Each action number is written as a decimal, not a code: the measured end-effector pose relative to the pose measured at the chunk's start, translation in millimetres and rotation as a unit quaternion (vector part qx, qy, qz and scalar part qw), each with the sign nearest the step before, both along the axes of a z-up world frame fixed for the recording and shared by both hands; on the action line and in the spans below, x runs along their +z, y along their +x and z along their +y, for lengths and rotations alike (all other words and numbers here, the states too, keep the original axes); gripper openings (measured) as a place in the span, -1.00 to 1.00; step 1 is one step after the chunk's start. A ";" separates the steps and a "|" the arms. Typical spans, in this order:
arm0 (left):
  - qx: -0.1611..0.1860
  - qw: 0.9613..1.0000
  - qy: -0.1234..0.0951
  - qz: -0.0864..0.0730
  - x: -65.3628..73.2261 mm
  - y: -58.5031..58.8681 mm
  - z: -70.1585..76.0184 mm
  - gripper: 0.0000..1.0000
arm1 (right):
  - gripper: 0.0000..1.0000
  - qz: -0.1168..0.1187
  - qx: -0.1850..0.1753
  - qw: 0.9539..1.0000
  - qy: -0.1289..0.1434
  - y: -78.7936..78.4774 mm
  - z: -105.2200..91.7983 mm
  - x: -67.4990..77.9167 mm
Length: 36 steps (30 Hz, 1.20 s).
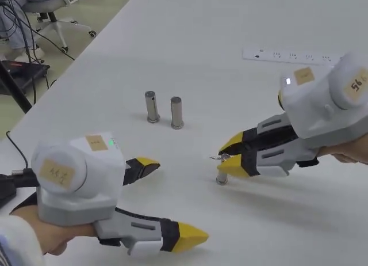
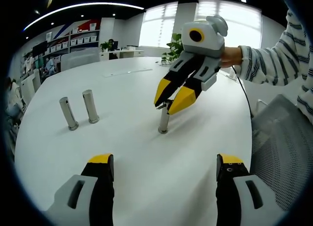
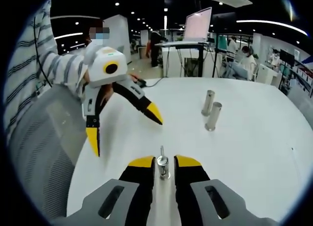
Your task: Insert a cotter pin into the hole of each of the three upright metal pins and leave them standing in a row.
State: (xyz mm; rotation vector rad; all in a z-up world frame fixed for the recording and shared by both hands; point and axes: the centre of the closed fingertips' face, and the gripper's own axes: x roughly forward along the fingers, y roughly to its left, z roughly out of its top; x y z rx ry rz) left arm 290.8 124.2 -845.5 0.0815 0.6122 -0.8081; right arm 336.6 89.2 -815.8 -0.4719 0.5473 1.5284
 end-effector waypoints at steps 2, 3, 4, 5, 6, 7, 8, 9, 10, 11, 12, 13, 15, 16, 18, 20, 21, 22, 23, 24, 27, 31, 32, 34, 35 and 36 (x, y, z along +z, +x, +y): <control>0.000 1.000 0.002 -0.002 0.3 0.0 0.3 0.73 | -0.66 0.000 -0.001 1.000 0.002 0.1 -1.4 1.8; 0.000 1.000 0.001 -0.001 0.5 -0.1 0.4 0.73 | -0.66 0.000 -0.001 1.000 0.002 -0.2 -2.4 2.5; 0.000 1.000 0.001 0.000 0.7 -0.2 0.4 0.72 | -0.64 0.000 -0.001 1.000 0.002 -0.8 -3.4 3.3; 0.000 1.000 0.000 0.001 0.9 -0.3 0.5 0.72 | -0.63 -0.001 -0.001 1.000 0.003 -1.6 -5.0 4.7; 0.001 1.000 0.000 0.002 1.0 -0.3 0.6 0.71 | -0.62 -0.002 -0.001 1.000 0.004 -2.2 -6.1 5.8; 0.002 1.000 0.000 0.001 1.3 0.0 1.1 0.71 | -0.59 -0.002 -0.003 1.000 0.006 -3.3 -8.0 7.9; 0.002 1.000 0.001 0.001 1.6 0.3 1.4 0.71 | -0.57 -0.001 -0.004 1.000 0.009 -4.1 -9.0 9.3; 0.003 1.000 0.000 0.000 2.3 0.7 1.5 0.71 | -0.55 0.000 -0.008 1.000 0.014 -5.0 -10.8 11.5; 0.003 1.000 0.000 0.000 2.8 0.8 1.6 0.71 | -0.53 0.000 -0.012 1.000 0.016 -5.6 -12.3 12.8; 0.003 1.000 -0.001 -0.001 3.2 1.3 1.8 0.71 | -0.51 -0.001 -0.017 1.000 0.018 -6.4 -15.0 13.9; 0.003 1.000 -0.001 -0.001 3.6 1.4 1.8 0.71 | -0.50 -0.001 -0.021 1.000 0.019 -6.7 -16.8 14.5; 0.003 1.000 -0.001 -0.001 4.1 1.5 1.9 0.71 | -0.48 -0.002 -0.025 0.999 0.021 -7.0 -18.9 15.3; 0.003 1.000 -0.001 -0.001 5.1 1.7 1.8 0.71 | -0.43 -0.003 -0.036 0.999 0.027 -7.5 -24.1 17.8; 0.003 1.000 -0.002 0.000 5.4 1.5 1.8 0.71 | -0.41 -0.002 -0.047 0.998 0.033 -7.2 -27.4 20.0; 0.003 1.000 -0.002 -0.001 6.5 1.8 2.1 0.71 | -0.33 0.002 -0.062 0.997 0.044 -7.6 -31.7 23.9; 0.002 1.000 -0.003 -0.001 7.3 1.8 1.9 0.71 | -0.30 0.002 -0.073 0.996 0.050 -9.1 -38.0 26.0; 0.002 1.000 -0.003 0.000 7.2 1.7 2.0 0.70 | -0.28 0.001 -0.076 0.996 0.049 -9.8 -40.3 26.2; 0.002 1.000 -0.002 0.001 6.9 1.6 2.3 0.70 | -0.26 -0.001 -0.079 0.996 0.049 -11.4 -43.9 26.2; 0.002 1.000 -0.001 0.002 6.3 1.0 2.5 0.69 | -0.23 -0.004 -0.081 0.996 0.049 -12.7 -46.3 26.2; 0.001 1.000 -0.001 0.004 5.5 -0.2 2.8 0.68 | -0.18 -0.008 -0.085 0.995 0.049 -14.5 -49.7 26.0; 0.000 1.000 0.001 0.007 4.6 -2.0 3.8 0.68 | -0.07 -0.007 -0.094 0.994 0.050 -20.8 -58.3 25.9; 0.002 1.000 0.003 0.009 4.5 -3.4 6.8 0.68 | 0.06 0.004 -0.122 0.991 0.058 -28.3 -73.5 27.1; 0.003 1.000 0.003 0.009 4.6 -3.3 7.4 0.68 | 0.09 0.008 -0.131 0.990 0.059 -29.4 -77.1 27.1; 0.004 1.000 0.002 0.009 5.6 -3.8 7.9 0.68 | 0.14 0.013 -0.149 0.987 0.062 -31.7 -86.1 27.2; 0.005 1.000 0.001 0.009 5.9 -3.6 8.4 0.68 | 0.17 0.014 -0.156 0.986 0.064 -32.2 -89.7 27.3; 0.006 1.000 0.001 0.008 6.2 -3.4 9.0 0.68 | 0.19 0.015 -0.166 0.984 0.065 -32.2 -93.2 27.3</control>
